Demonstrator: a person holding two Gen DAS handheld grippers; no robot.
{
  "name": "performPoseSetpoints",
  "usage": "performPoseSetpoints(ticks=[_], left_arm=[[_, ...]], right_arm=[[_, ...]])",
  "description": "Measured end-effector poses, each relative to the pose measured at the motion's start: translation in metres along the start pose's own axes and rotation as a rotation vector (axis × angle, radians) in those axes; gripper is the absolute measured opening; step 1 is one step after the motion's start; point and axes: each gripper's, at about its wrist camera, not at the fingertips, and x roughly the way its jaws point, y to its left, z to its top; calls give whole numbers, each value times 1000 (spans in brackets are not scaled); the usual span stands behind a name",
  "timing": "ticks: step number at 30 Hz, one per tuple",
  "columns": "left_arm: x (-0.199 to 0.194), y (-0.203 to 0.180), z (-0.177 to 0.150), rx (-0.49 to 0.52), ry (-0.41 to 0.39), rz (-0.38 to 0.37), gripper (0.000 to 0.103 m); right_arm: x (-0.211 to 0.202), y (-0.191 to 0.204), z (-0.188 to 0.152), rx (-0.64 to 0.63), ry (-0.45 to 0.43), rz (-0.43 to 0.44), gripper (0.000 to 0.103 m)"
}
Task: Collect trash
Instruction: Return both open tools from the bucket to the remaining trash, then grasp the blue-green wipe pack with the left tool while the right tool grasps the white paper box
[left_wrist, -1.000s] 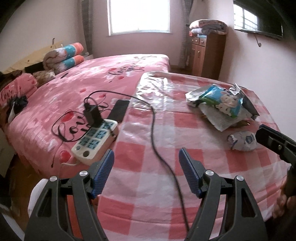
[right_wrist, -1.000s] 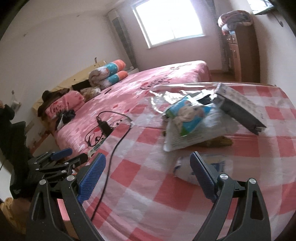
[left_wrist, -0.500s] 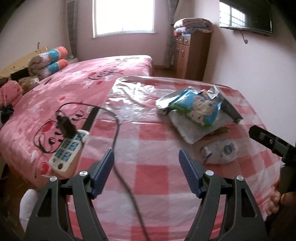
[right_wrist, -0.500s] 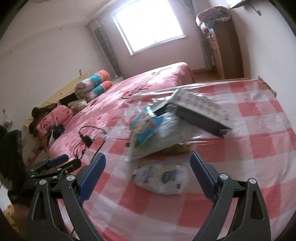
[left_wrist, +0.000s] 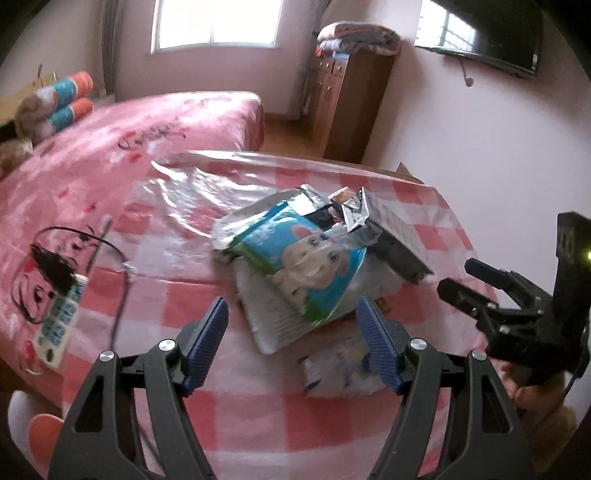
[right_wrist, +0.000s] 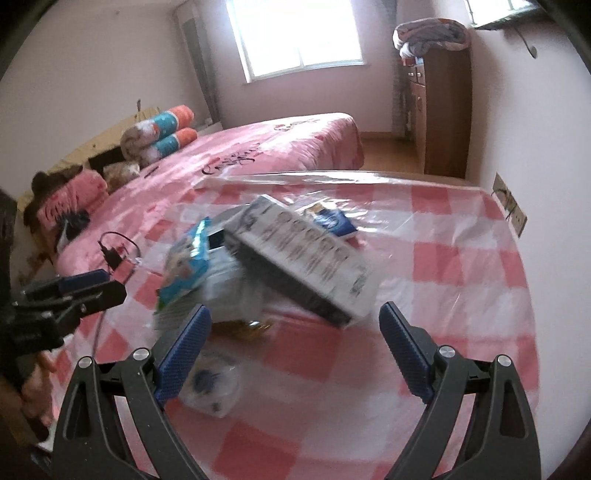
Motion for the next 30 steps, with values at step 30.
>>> performPoseSetpoints(ticks=[30], left_arm=[[84, 11, 47, -184, 190, 25, 74]], right_arm=[[82, -4, 45, -293, 131, 136, 91]])
